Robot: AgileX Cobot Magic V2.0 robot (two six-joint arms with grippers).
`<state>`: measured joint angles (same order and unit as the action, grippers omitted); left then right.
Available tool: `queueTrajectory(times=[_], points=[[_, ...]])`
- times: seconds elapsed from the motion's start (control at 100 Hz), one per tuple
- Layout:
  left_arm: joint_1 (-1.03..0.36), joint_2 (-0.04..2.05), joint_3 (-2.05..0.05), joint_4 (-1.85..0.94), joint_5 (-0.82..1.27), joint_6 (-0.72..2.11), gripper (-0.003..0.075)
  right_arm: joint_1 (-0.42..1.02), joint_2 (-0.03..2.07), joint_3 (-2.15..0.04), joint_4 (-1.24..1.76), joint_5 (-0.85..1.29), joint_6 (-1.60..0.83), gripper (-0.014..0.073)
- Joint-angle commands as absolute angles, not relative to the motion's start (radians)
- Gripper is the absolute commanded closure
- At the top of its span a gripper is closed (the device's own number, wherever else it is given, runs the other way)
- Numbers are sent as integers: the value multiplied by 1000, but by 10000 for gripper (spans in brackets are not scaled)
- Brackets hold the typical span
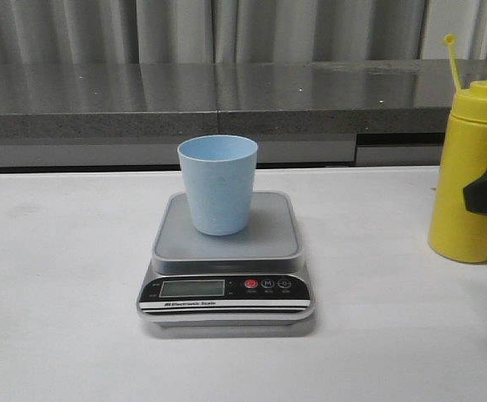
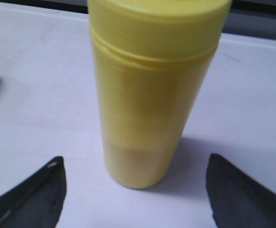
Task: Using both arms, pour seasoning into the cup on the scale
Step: 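Turn the bottle upright and lower it onto the table, then open the right gripper and withdraw it from the bottle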
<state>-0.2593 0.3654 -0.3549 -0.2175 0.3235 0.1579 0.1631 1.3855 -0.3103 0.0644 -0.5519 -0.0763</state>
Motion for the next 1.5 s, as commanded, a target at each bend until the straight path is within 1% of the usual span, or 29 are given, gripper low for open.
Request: queueTrajectory(times=[0.0, 0.04, 0.09, 0.11, 0.15, 0.18, 0.19, 0.26, 0.27, 0.29, 0.31, 0.59, 0.84, 0.99, 1.12, 1.28, 1.4, 1.49], points=[[-259, 372, -382, -231, 248, 153, 741, 157, 1273, -321, 60, -477, -69, 133], [-259, 372, -382, -231, 248, 153, 741, 157, 1226, -321, 60, -424, -69, 204], [-259, 372, -382, -231, 248, 153, 741, 157, 1169, -321, 60, -355, -69, 321], [-259, 372, -382, -231, 248, 153, 741, 157, 1143, -321, 60, -328, -69, 349], [-259, 372, -382, -231, 248, 153, 741, 157, 1082, -321, 60, -279, -69, 441], [-259, 372, -382, -231, 248, 153, 741, 157, 1056, -321, 60, -252, -69, 477], [-259, 372, -382, -231, 248, 153, 741, 157, 1038, -321, 60, -240, -69, 512], [-259, 372, -382, -231, 248, 153, 741, 157, 952, -321, 60, -180, -69, 614], [-259, 372, -382, -231, 248, 153, 741, 157, 944, -321, 60, -180, -69, 614], [-259, 372, -382, -231, 248, 153, 741, 157, 910, -321, 63, -157, -69, 649], [-259, 372, -382, -231, 248, 153, 741, 157, 894, -321, 65, -146, -69, 664], [-259, 372, -382, -231, 248, 153, 741, 157, 604, -321, 140, 24, -70, 658], [-259, 372, -382, -231, 248, 153, 741, 157, 416, -321, 136, 118, -69, 658], [-259, 372, -382, -231, 248, 153, 741, 153, 326, -295, 135, 114, -69, 658], [-259, 372, -382, -231, 248, 153, 741, 107, 260, -269, 107, 116, -43, 658], [-259, 372, -382, -231, 248, 153, 741, 15, 166, -247, 34, 115, 72, 658], [-259, 372, -382, -231, 248, 153, 741, -39, 117, -245, 8, 126, 77, 661], [-259, 372, -382, -231, 248, 153, 741, -47, 102, -238, -7, 119, 77, 661]])
